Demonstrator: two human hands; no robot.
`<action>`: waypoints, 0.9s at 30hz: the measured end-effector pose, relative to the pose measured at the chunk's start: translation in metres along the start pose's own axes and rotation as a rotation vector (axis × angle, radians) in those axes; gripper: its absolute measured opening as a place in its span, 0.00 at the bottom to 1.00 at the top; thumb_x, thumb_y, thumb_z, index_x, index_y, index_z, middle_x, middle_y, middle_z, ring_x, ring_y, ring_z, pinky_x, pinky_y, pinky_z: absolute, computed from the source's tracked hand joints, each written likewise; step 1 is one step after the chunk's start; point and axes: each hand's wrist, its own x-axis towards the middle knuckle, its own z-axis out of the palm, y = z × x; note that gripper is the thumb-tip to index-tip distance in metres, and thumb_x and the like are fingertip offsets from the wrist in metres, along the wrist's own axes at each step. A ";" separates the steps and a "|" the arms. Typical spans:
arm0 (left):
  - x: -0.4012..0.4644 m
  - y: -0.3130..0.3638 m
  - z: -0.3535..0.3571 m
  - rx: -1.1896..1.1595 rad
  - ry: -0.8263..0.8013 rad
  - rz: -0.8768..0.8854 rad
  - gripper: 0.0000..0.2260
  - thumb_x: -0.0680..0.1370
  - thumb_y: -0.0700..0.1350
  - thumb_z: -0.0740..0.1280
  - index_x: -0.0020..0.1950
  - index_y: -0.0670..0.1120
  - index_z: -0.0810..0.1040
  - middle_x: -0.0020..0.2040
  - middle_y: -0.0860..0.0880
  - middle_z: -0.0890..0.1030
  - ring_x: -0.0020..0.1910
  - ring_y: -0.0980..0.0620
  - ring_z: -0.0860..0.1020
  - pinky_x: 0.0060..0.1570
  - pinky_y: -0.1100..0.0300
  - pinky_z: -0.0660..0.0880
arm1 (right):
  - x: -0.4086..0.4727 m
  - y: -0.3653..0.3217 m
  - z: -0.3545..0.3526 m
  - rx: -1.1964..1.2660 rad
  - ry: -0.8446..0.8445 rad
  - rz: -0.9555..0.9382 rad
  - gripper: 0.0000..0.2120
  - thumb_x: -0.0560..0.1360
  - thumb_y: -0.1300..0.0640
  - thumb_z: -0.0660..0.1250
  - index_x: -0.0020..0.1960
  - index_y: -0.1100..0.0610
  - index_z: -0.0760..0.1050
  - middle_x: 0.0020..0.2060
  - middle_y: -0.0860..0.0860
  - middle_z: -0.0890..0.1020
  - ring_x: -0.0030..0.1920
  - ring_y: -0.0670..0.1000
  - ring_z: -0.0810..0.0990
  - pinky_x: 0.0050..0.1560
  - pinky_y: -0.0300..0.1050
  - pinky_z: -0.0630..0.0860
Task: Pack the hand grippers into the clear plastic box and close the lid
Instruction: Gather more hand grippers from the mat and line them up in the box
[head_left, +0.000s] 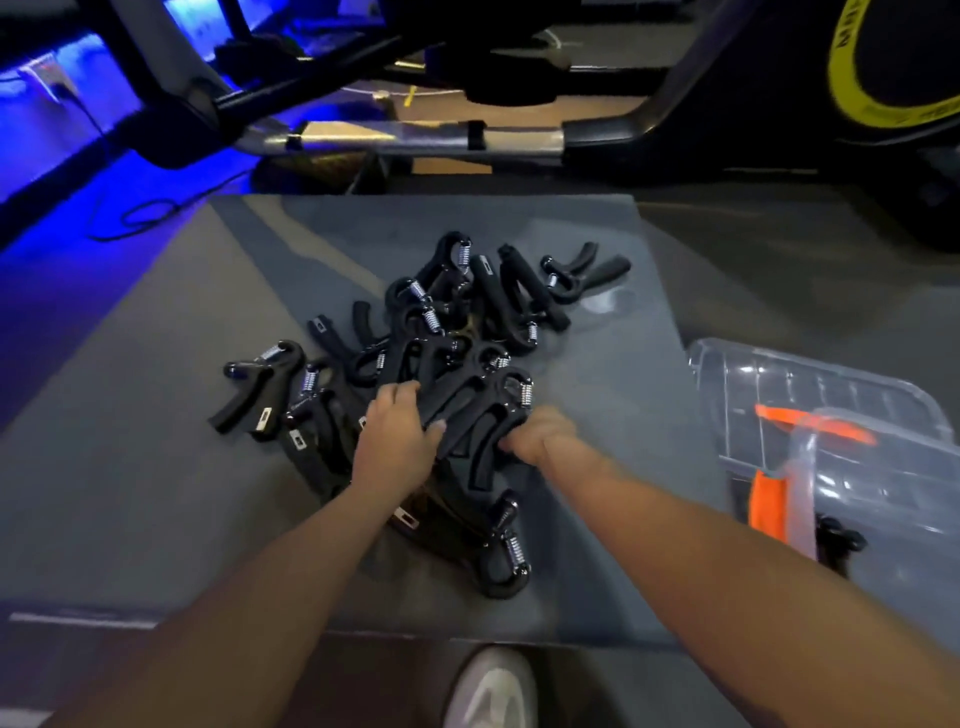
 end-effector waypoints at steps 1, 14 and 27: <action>0.007 0.000 0.002 0.008 -0.040 -0.013 0.29 0.77 0.51 0.64 0.73 0.42 0.59 0.71 0.43 0.63 0.71 0.43 0.62 0.68 0.51 0.63 | 0.005 0.000 0.005 0.155 0.027 0.043 0.17 0.75 0.58 0.66 0.62 0.62 0.75 0.62 0.58 0.77 0.64 0.57 0.75 0.66 0.49 0.72; 0.043 0.011 0.010 -0.043 -0.332 -0.149 0.30 0.76 0.55 0.63 0.68 0.36 0.60 0.69 0.37 0.63 0.68 0.38 0.65 0.68 0.47 0.65 | 0.018 0.010 0.011 0.770 -0.095 0.101 0.06 0.70 0.67 0.71 0.36 0.61 0.76 0.31 0.55 0.78 0.30 0.51 0.76 0.35 0.43 0.75; -0.005 0.174 0.004 -0.512 -0.385 0.066 0.23 0.78 0.55 0.59 0.65 0.41 0.69 0.64 0.48 0.74 0.63 0.50 0.72 0.68 0.56 0.65 | -0.065 0.083 -0.139 1.265 -0.219 -0.205 0.06 0.77 0.60 0.64 0.43 0.55 0.77 0.30 0.47 0.84 0.30 0.43 0.83 0.34 0.35 0.79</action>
